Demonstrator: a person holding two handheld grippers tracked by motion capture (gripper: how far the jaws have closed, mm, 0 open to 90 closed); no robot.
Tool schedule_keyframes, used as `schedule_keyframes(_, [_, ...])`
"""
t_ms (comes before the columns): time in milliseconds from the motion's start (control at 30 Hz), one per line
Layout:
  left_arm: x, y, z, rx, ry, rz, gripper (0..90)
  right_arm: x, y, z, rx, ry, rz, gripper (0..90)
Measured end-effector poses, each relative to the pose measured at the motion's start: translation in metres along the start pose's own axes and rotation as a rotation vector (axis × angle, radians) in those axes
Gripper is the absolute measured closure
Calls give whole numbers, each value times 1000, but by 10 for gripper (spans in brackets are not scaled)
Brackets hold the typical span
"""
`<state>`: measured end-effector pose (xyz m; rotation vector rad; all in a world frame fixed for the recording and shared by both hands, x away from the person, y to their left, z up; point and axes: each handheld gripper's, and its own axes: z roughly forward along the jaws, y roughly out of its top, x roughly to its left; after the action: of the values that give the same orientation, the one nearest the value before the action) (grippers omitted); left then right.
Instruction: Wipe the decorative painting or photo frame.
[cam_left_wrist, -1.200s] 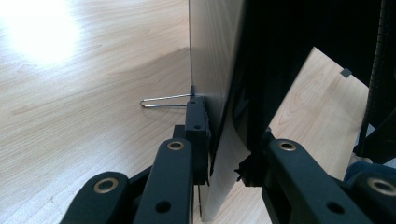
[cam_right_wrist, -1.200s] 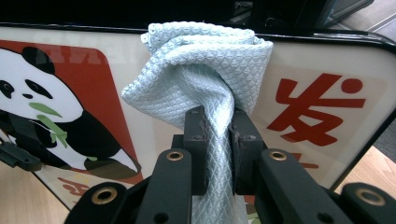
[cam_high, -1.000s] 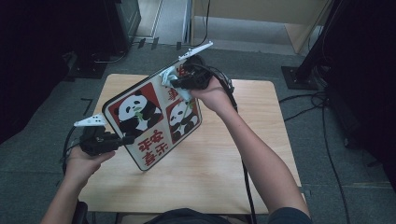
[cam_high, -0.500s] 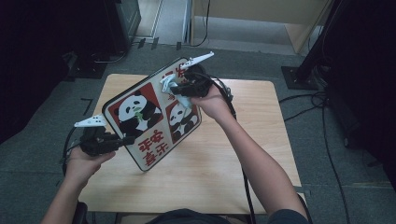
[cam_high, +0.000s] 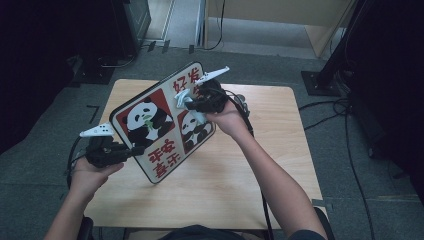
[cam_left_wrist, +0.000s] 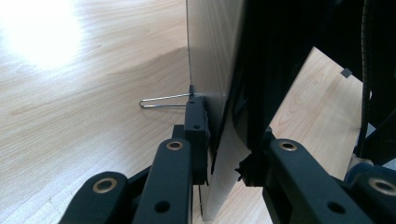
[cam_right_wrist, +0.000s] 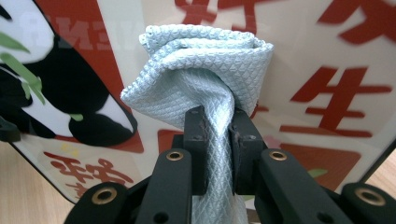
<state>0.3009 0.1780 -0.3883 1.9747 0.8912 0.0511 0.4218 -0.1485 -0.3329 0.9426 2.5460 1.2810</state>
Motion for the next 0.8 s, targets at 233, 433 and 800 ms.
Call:
schedule_keyframes(233, [0,0,0,-4,-2,-4,772,-1,-17,8,21,2,7,799])
schedule_keyframes(433, [1,0,0,-6,-2,1,772,-4,-31,14,17,16,31,799])
schedule_keyframes(800, [1,0,1,-9,2,-1,775,-6,-56,24,25,31,54,800])
